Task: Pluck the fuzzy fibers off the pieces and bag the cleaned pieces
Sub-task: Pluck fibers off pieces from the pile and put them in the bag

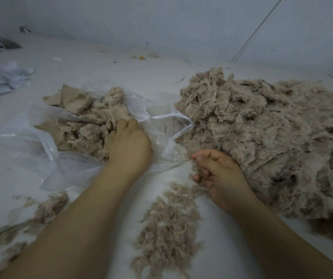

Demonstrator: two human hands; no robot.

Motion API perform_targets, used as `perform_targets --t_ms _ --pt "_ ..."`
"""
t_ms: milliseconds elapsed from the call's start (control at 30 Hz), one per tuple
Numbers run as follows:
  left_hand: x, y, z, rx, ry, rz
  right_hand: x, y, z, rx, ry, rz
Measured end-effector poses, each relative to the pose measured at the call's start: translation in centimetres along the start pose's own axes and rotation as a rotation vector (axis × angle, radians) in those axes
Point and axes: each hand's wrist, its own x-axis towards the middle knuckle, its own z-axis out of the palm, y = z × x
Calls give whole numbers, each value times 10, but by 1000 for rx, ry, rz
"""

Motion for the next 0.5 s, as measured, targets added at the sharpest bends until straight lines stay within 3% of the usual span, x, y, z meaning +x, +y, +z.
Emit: perform_targets --t_ms 167,233,333,400,500 --pt "-6 0 8 -6 -76 -1 -1 0 1 1 14 4" --pt "-8 3 6 -30 39 26 -1 1 1 -4 17 4" --pt "-6 12 2 6 205 225 0 1 1 -12 16 8" --pt "-3 13 4 29 76 241 0 1 1 -11 24 12" --pt "-5 8 10 36 -145 116 1 1 1 -4 23 14"
